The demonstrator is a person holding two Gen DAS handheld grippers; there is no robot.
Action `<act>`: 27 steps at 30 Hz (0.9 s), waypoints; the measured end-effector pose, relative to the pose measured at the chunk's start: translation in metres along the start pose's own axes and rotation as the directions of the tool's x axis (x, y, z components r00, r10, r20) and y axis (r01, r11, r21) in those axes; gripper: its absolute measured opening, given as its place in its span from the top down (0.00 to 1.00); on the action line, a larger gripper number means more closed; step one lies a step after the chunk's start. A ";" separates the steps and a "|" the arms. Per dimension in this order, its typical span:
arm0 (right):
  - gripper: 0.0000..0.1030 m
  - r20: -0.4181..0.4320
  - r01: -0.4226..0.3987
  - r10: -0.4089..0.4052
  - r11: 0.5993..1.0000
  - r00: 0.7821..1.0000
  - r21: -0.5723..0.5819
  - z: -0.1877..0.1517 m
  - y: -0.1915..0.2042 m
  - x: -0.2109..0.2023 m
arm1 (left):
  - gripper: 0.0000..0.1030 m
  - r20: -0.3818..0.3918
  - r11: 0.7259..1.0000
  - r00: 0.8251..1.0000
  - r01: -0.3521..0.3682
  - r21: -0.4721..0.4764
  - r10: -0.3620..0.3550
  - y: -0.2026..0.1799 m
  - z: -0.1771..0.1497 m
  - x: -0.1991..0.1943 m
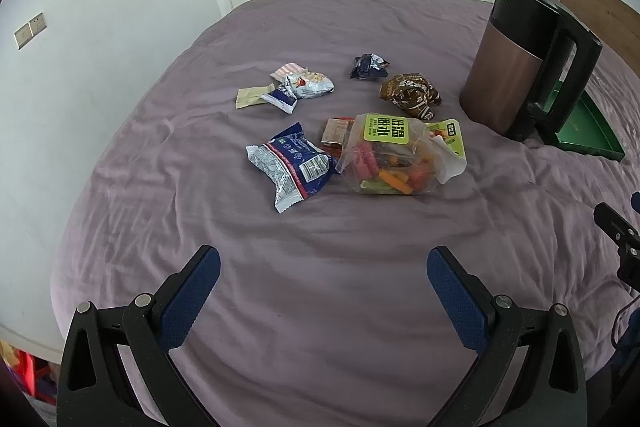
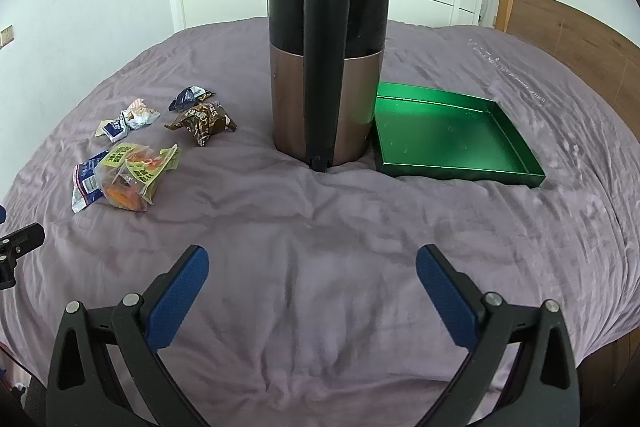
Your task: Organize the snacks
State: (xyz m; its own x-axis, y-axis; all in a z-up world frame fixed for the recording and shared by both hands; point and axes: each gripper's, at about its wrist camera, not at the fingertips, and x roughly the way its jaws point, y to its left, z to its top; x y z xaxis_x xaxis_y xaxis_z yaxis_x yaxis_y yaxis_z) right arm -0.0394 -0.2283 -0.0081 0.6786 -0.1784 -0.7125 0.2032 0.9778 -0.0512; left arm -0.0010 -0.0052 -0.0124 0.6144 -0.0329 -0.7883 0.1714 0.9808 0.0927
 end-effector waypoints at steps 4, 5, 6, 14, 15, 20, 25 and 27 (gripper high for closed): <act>0.00 0.000 -0.002 0.002 1.000 1.000 0.000 0.000 -0.001 0.001 | 0.01 -0.003 1.000 1.000 0.006 -0.001 -0.006 -0.001 0.002 0.001; 0.00 0.000 -0.002 0.002 1.000 1.000 -0.001 0.000 -0.001 0.001 | 0.01 -0.003 1.000 1.000 0.007 -0.001 -0.007 -0.001 0.002 0.001; 0.00 0.000 -0.001 0.001 1.000 1.000 -0.003 0.001 0.000 0.001 | 0.01 -0.003 1.000 1.000 0.009 -0.002 -0.009 -0.001 0.002 0.001; 0.00 0.008 -0.001 0.001 1.000 1.000 -0.007 0.001 0.000 0.000 | 0.01 -0.001 1.000 1.000 0.006 -0.001 -0.006 -0.001 0.003 0.001; 0.00 0.009 -0.002 0.002 1.000 1.000 -0.008 0.001 0.001 -0.001 | 0.01 -0.001 1.000 1.000 0.004 -0.001 -0.004 -0.001 0.003 0.001; 0.00 0.015 -0.004 0.004 1.000 1.000 -0.014 0.003 0.002 -0.004 | 0.01 0.004 1.000 1.000 0.004 -0.008 -0.004 0.000 0.003 -0.003; 0.00 0.024 -0.003 0.003 1.000 1.000 -0.015 0.004 0.002 -0.008 | 0.01 0.015 1.000 1.000 0.002 -0.012 -0.002 0.004 0.004 -0.008; 0.00 0.023 -0.002 0.002 1.000 1.000 -0.020 0.003 0.003 -0.008 | 0.01 0.020 1.000 1.000 0.003 -0.017 -0.002 0.006 0.005 -0.010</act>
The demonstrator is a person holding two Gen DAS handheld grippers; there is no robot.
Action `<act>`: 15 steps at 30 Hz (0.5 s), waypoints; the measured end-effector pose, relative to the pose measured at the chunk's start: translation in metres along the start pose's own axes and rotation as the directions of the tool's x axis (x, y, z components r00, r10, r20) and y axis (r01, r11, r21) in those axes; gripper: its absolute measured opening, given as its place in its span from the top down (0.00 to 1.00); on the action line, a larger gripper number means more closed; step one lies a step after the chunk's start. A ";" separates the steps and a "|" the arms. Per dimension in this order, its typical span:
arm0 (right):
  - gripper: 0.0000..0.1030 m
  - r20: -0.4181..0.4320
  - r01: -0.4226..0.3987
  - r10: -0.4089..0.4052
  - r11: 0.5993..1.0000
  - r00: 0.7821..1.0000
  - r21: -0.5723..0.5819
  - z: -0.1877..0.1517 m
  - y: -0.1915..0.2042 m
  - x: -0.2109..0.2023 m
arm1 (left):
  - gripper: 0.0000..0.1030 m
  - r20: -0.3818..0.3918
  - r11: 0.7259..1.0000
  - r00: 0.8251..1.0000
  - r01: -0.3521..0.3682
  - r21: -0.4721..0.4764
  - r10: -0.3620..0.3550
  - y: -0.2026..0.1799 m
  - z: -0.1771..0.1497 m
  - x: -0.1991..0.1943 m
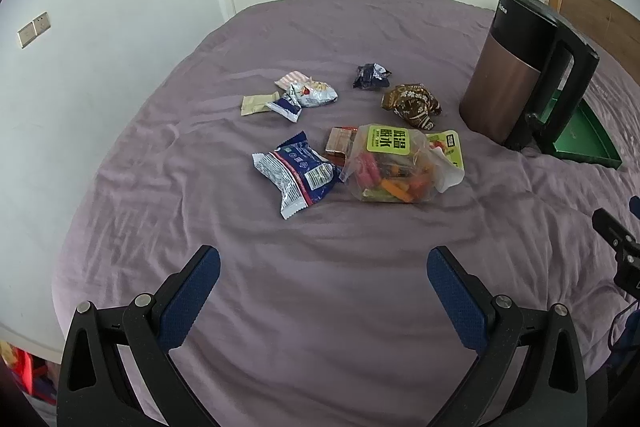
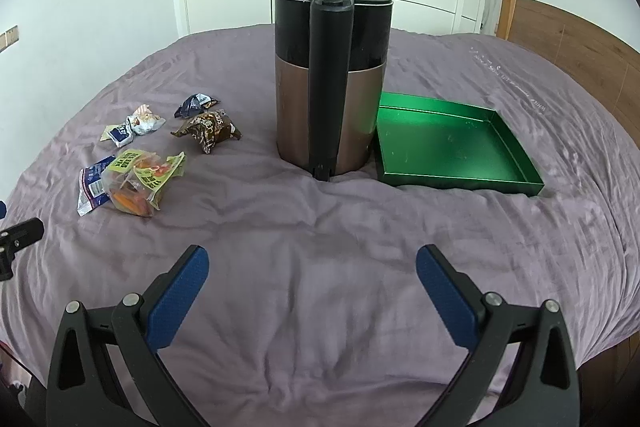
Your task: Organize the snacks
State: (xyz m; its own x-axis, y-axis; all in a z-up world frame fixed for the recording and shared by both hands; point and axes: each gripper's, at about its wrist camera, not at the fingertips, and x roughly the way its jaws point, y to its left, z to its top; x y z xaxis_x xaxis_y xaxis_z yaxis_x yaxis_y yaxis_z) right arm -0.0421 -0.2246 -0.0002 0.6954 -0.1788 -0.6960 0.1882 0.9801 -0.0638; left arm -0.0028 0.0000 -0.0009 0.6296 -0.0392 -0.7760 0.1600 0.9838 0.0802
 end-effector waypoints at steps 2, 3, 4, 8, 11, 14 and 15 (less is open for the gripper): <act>0.00 -0.001 0.002 -0.002 1.000 1.000 -0.003 0.000 0.000 0.001 | 0.01 0.006 1.000 1.000 0.000 -0.002 0.000 0.000 0.001 -0.001; 0.00 -0.002 0.001 -0.001 1.000 1.000 -0.001 0.000 0.000 0.001 | 0.01 0.006 1.000 1.000 -0.002 0.000 0.002 0.000 0.001 -0.001; 0.00 -0.002 0.000 0.000 1.000 1.000 0.001 0.000 0.000 0.002 | 0.01 0.006 1.000 1.000 -0.005 0.004 0.005 -0.001 0.002 -0.001; 0.00 -0.005 0.000 0.000 1.000 1.000 -0.004 0.000 0.000 0.003 | 0.01 0.015 1.000 1.000 -0.004 0.016 0.004 -0.004 0.004 -0.002; 0.00 -0.007 -0.001 0.001 1.000 1.000 -0.004 -0.001 0.000 0.004 | 0.01 0.020 1.000 1.000 -0.005 0.025 0.004 -0.007 0.006 -0.003; 0.00 -0.008 -0.001 0.001 1.000 1.000 -0.003 -0.002 0.000 0.005 | 0.01 0.022 1.000 1.000 -0.001 0.028 0.000 -0.009 0.007 -0.003; 0.00 -0.009 -0.001 0.001 1.000 1.000 -0.003 -0.002 0.000 0.005 | 0.01 0.022 1.000 1.000 0.000 0.028 -0.001 -0.008 0.008 -0.003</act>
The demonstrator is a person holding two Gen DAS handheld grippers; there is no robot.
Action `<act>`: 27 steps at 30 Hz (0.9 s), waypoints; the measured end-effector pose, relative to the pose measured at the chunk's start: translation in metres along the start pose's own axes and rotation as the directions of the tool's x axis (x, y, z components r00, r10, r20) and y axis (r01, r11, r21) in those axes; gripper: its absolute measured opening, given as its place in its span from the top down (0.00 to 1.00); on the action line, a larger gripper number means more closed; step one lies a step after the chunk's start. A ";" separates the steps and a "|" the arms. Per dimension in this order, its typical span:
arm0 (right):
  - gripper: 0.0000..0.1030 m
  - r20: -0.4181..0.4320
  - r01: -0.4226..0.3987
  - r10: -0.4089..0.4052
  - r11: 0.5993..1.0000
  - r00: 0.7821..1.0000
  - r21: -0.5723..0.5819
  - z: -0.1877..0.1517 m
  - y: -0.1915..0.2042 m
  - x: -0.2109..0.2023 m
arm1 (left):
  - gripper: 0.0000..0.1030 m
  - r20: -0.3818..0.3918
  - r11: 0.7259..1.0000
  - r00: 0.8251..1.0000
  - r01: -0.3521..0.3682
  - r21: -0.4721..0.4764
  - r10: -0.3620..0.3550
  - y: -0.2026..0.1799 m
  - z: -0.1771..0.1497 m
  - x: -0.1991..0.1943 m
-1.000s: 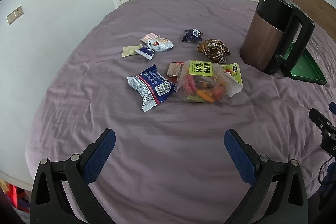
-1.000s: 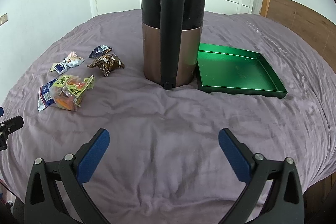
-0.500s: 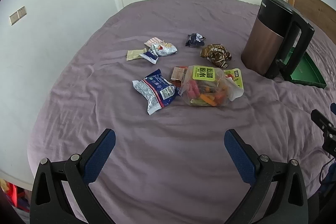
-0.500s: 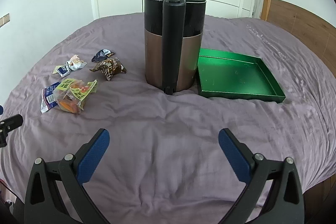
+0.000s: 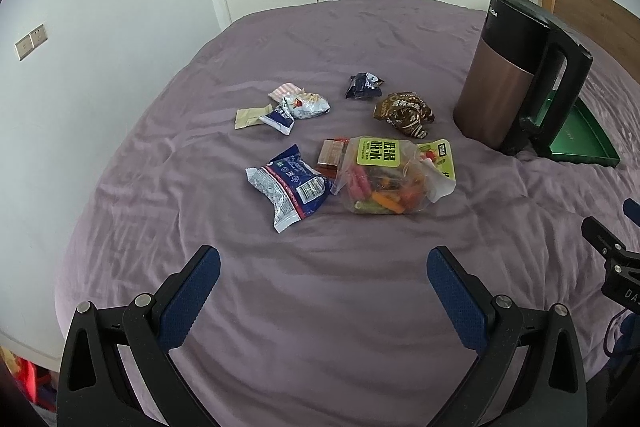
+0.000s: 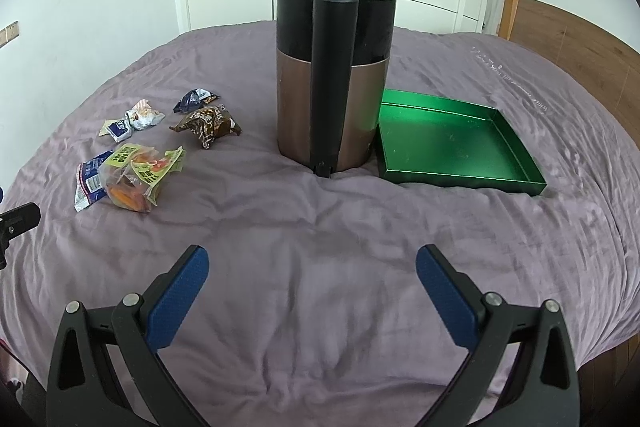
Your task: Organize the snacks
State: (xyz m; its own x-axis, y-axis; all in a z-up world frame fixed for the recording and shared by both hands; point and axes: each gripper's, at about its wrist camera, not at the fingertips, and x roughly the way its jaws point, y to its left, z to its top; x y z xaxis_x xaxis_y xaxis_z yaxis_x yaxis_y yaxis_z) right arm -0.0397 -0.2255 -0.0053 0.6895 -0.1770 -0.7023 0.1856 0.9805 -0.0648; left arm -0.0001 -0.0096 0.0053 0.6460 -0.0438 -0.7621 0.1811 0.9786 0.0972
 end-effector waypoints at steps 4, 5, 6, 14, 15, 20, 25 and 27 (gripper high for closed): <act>0.00 -0.002 0.000 0.000 1.000 1.000 0.001 0.000 0.000 0.001 | 0.01 0.000 1.000 1.000 0.000 0.001 0.000 0.000 0.001 0.000; 0.00 -0.003 0.001 -0.001 1.000 1.000 0.000 0.000 0.000 0.001 | 0.01 0.000 1.000 1.000 0.001 0.001 -0.001 -0.001 0.001 0.000; 0.00 -0.004 0.002 -0.002 1.000 1.000 0.000 0.000 0.000 0.001 | 0.01 0.000 1.000 1.000 0.002 0.001 -0.002 -0.001 0.001 0.000; 0.00 -0.006 0.004 -0.004 1.000 1.000 -0.004 -0.002 0.000 0.003 | 0.01 -0.002 1.000 1.000 0.011 0.004 -0.011 -0.004 0.001 0.001; 0.00 -0.006 0.005 -0.005 1.000 1.000 -0.004 -0.002 0.000 0.003 | 0.01 -0.002 1.000 1.000 0.011 0.003 -0.011 -0.005 0.000 0.002; 0.00 -0.004 0.005 -0.005 1.000 1.000 -0.005 -0.002 0.001 0.002 | 0.01 -0.003 1.000 1.000 0.014 0.003 -0.014 -0.005 0.000 0.002; 0.00 -0.004 0.006 -0.006 1.000 1.000 -0.005 -0.003 0.001 0.002 | 0.01 -0.003 1.000 1.000 0.016 0.003 -0.016 -0.005 0.000 0.002; 0.00 -0.004 0.005 -0.005 1.000 1.000 -0.005 -0.003 0.001 0.002 | 0.01 -0.004 1.000 1.000 0.018 0.003 -0.018 -0.006 0.000 0.002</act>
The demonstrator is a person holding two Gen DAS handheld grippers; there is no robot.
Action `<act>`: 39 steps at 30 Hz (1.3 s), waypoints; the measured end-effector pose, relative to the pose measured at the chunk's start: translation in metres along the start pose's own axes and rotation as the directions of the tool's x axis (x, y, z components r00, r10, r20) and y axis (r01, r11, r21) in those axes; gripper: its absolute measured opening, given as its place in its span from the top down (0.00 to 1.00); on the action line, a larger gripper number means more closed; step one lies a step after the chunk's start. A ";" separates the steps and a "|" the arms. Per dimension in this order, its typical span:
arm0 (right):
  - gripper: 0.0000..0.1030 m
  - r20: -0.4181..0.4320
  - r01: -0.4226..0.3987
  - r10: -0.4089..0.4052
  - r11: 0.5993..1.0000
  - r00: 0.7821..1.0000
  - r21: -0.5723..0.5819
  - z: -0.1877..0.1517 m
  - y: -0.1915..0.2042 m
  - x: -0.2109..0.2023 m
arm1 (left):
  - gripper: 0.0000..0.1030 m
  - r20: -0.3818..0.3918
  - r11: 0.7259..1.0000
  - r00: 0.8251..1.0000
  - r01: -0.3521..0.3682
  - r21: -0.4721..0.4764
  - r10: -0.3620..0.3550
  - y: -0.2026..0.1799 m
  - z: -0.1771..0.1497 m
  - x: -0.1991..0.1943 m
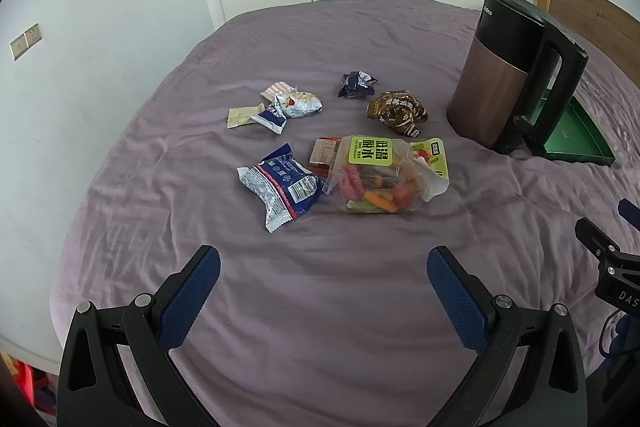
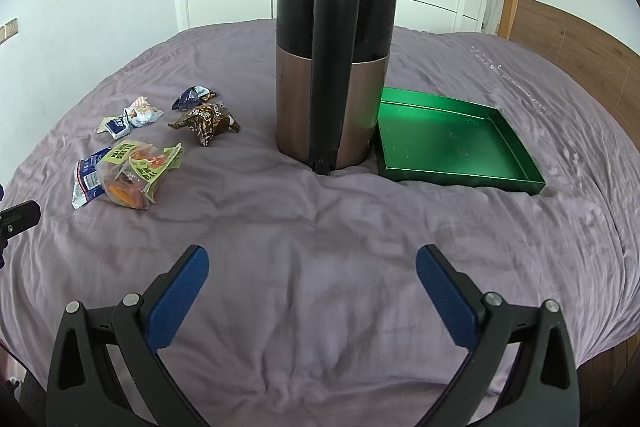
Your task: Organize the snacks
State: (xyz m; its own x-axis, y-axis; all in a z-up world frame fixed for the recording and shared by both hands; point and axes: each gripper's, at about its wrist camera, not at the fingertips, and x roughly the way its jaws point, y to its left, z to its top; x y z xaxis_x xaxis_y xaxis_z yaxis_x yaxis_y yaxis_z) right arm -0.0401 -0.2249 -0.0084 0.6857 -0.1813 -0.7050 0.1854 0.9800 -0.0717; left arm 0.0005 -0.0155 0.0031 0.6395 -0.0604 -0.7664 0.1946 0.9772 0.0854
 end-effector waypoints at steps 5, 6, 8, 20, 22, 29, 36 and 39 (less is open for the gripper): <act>0.00 -0.002 -0.004 0.004 1.000 1.000 -0.006 0.001 0.004 0.000 | 0.01 -0.010 1.000 1.000 0.002 -0.013 -0.002 0.006 -0.001 0.004; 0.00 -0.002 -0.007 0.007 1.000 1.000 -0.009 0.002 0.006 0.000 | 0.01 -0.013 1.000 1.000 -0.001 -0.017 0.000 0.009 -0.002 0.006; 0.00 -0.003 -0.016 0.016 1.000 1.000 -0.017 0.004 0.011 0.000 | 0.01 -0.021 0.999 1.000 -0.010 -0.036 0.009 0.019 -0.002 0.011; 0.00 -0.030 -0.144 0.141 0.984 0.990 -0.108 0.024 0.075 0.026 | 0.01 -0.074 0.984 0.993 -0.101 -0.146 0.091 0.099 0.013 0.060; 0.00 -0.042 -0.168 0.164 0.979 0.986 -0.115 0.029 0.087 0.035 | 0.01 -0.079 0.985 0.993 -0.096 -0.146 0.085 0.102 0.022 0.073; 0.00 -0.085 -0.182 0.175 0.980 0.981 -0.077 0.043 0.105 0.073 | 0.01 -0.133 0.985 0.990 -0.068 -0.156 0.048 0.092 0.049 0.121; 0.00 -0.096 -0.201 0.194 0.977 0.976 -0.076 0.055 0.105 0.086 | 0.01 -0.195 0.985 0.980 -0.075 -0.157 0.043 0.078 0.056 0.163; 0.00 -0.107 -0.214 0.205 0.973 0.973 -0.084 0.060 0.110 0.086 | 0.01 -0.204 0.985 0.979 -0.053 -0.167 0.018 0.077 0.057 0.173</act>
State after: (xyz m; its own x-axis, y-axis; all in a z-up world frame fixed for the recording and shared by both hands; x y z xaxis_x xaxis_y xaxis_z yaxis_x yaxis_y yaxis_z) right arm 0.0818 -0.1375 -0.0345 0.6295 0.0331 -0.7763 -0.0258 0.9994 0.0217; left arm 0.1679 0.0380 -0.0866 0.4778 0.0004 -0.8785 0.0333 0.9993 0.0186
